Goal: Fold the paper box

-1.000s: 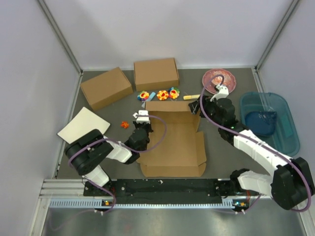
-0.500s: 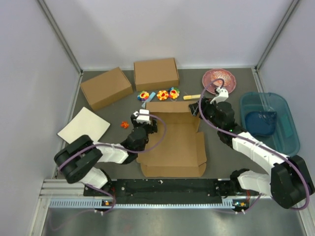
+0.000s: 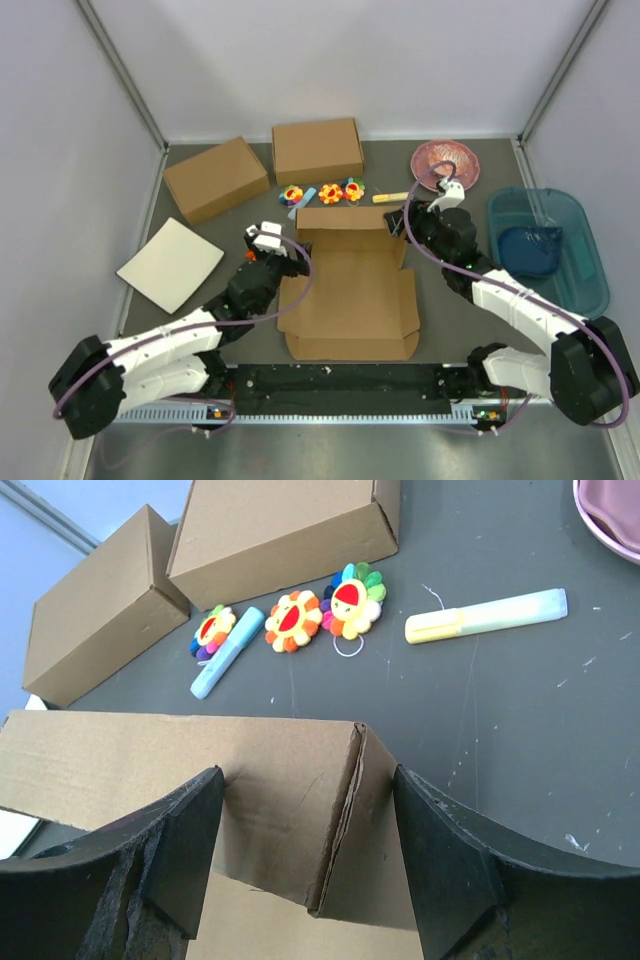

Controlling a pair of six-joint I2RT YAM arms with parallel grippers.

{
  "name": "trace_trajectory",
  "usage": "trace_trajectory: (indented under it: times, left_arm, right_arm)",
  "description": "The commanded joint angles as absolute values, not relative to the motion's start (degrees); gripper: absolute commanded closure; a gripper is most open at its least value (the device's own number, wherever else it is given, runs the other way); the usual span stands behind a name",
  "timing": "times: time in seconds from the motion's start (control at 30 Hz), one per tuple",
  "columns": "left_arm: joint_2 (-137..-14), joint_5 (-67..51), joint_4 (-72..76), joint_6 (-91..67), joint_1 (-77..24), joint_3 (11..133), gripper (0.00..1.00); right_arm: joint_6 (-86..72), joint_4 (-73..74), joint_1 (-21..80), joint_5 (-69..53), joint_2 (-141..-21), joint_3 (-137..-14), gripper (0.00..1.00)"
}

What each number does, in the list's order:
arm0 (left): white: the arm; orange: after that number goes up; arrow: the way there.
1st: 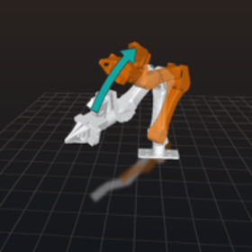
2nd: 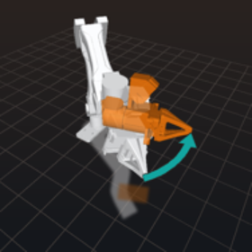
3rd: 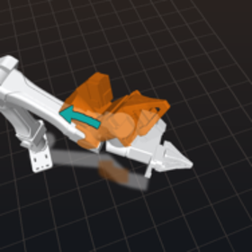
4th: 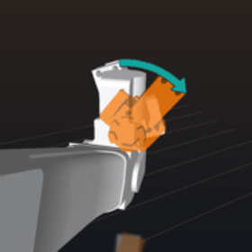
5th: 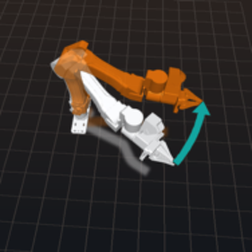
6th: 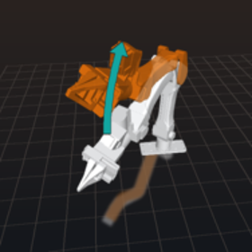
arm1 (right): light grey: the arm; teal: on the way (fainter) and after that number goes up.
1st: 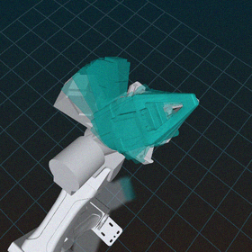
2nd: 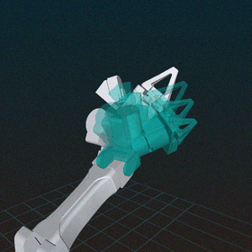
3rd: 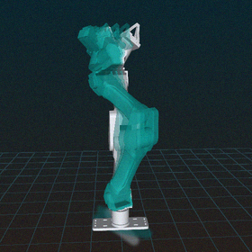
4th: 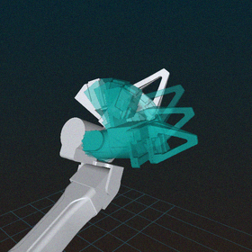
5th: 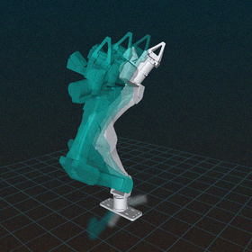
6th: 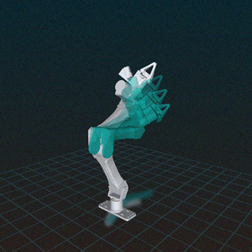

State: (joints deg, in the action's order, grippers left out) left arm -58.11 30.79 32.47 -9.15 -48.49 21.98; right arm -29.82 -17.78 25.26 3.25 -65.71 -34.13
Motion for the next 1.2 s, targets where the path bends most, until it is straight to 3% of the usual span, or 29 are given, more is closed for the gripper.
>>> trace_trajectory:
  times: [0.0,0.1,0.23,0.37,0.57,0.87,1.0,1.17]
  left_arm:
    - [-50.81,20.14,23.04,-6.86,-48.69,24.25,0.14]
    - [-46.42,16.36,20.39,-7.55,-48.69,25.57,0.14]
    - [-42.54,21.88,26.01,-14.84,-48.34,25.84,0.21]
    - [-46.57,21.63,20.61,-21.68,-44.22,31.45,0.23]
    - [-57.12,-1.64,19.41,-34.78,-29.63,36.91,0.16]
    - [-67.85,-11.60,24.77,-35.68,-26.28,37.62,0.18]
    - [-69.25,-12.31,25.58,-35.86,-26.28,36.65,0.23]
    - [-70.40,-10.37,26.89,-36.47,-26.19,34.28,0.39]
  right_arm:
    - [-27.60,-12.22,24.87,5.89,-65.92,-33.66,0.32]
    - [-27.69,-12.30,24.87,6.06,-66.18,-33.40,0.33]
    - [-27.69,-12.57,24.87,5.98,-66.45,-33.31,0.33]
    - [-27.69,-11.96,24.87,5.63,-66.10,-33.40,0.33]
    - [-27.25,-11.51,24.87,5.36,-65.48,-32.87,0.33]
    - [-27.77,-12.66,24.87,4.92,-64.78,-30.85,0.33]
    - [-27.69,-12.39,24.87,4.57,-64.69,-30.67,0.34]
    - [-27.77,-12.04,24.87,4.57,-64.25,-30.24,0.36]
